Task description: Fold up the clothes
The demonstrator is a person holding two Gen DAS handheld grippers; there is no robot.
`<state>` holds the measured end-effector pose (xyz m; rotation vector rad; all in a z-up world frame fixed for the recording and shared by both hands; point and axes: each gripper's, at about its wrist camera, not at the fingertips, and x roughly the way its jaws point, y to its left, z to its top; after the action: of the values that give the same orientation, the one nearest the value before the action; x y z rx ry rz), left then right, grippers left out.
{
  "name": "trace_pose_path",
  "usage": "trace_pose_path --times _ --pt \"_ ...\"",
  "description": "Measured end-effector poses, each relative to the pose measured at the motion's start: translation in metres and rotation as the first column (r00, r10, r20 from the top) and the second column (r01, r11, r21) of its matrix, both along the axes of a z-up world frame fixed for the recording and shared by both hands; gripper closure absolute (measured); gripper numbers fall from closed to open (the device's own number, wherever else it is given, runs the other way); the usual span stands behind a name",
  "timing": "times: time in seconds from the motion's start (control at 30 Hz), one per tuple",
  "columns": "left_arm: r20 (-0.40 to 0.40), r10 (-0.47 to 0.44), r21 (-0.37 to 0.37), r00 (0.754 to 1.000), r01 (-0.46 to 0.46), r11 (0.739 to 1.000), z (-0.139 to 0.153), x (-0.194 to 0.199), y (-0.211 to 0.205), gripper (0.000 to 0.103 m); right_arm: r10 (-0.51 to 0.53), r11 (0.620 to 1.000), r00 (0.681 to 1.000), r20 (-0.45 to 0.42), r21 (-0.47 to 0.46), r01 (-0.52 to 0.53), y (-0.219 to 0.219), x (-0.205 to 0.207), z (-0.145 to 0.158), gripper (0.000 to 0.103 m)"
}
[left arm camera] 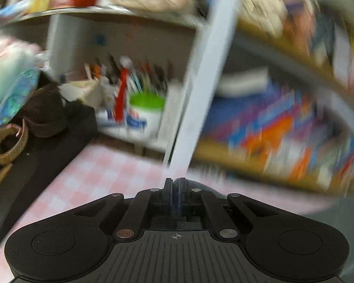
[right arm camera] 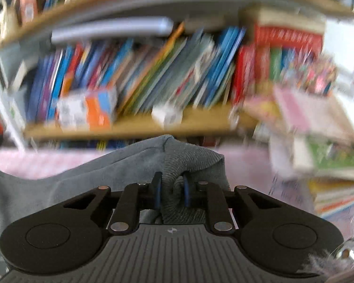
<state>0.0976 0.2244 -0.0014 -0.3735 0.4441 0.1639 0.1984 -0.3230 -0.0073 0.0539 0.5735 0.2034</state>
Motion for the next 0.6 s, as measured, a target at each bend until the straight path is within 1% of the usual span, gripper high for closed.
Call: trace_pose_path --times 0.07,0.1,0.13,0.17,0.23,0.27,0.3,0.33,0.37,0.4,0.43,0.5,0.6 --pt "-0.017 0.023 -0.029 1.0 -0.024 0.999 -0.006 0.014 0.004 0.1 -0.031 1.0 1.0 0.0 0.006 0.031 0.0 0.017 -0.001 0.089" --pt "-0.049 0.025 -0.019 0.998 -0.026 0.999 -0.012 0.025 0.003 0.099 -0.04 0.999 0.999 -0.02 0.01 0.041 0.0 0.028 -0.007 0.089" --pt "-0.107 0.024 -0.005 0.994 -0.025 1.0 -0.02 0.037 0.002 0.095 -0.049 0.999 0.998 -0.042 0.014 0.05 0.001 0.038 -0.013 0.089" --pt "-0.17 0.024 0.007 0.985 -0.023 1.0 -0.03 0.049 0.001 0.092 -0.05 0.999 0.996 -0.075 -0.007 0.05 0.005 0.047 -0.024 0.088" --pt "-0.288 0.045 0.061 0.956 -0.028 0.998 -0.044 0.07 -0.004 0.09 -0.064 0.996 0.988 -0.14 -0.076 0.054 0.013 0.064 -0.044 0.077" --pt "-0.309 0.046 0.077 0.95 -0.023 0.997 -0.046 0.072 -0.005 0.088 -0.08 0.991 0.982 -0.169 -0.122 0.06 0.016 0.07 -0.054 0.07" --pt "-0.323 0.044 0.089 0.945 -0.016 0.996 -0.048 0.074 -0.007 0.084 -0.099 0.986 0.979 -0.178 -0.152 0.072 0.017 0.072 -0.059 0.068" --pt "-0.319 0.042 0.091 0.947 -0.014 0.996 -0.045 0.072 -0.008 0.076 -0.108 0.986 0.979 -0.172 -0.146 0.083 0.014 0.069 -0.057 0.067" --pt "-0.295 0.039 0.094 0.955 -0.012 0.995 -0.04 0.066 -0.009 0.071 -0.114 0.986 0.98 -0.164 -0.135 0.093 0.011 0.065 -0.055 0.064" --pt "-0.268 0.037 0.099 0.963 -0.01 0.995 -0.035 0.06 -0.011 0.062 -0.121 0.987 0.98 -0.156 -0.124 0.102 0.008 0.062 -0.053 0.059" --pt "-0.244 0.031 0.11 0.969 -0.005 0.994 -0.03 0.052 -0.014 0.056 -0.12 0.988 0.982 -0.144 -0.118 0.103 0.007 0.057 -0.05 0.058" --pt "-0.198 0.019 0.134 0.98 0.008 0.991 -0.02 0.037 -0.019 0.054 -0.096 0.989 0.987 -0.127 -0.125 0.081 0.007 0.043 -0.043 0.057" --pt "-0.186 -0.011 0.118 0.982 0.034 0.992 -0.014 0.015 -0.026 0.054 -0.049 0.992 0.991 -0.122 -0.123 0.033 0.011 0.014 -0.037 0.054"
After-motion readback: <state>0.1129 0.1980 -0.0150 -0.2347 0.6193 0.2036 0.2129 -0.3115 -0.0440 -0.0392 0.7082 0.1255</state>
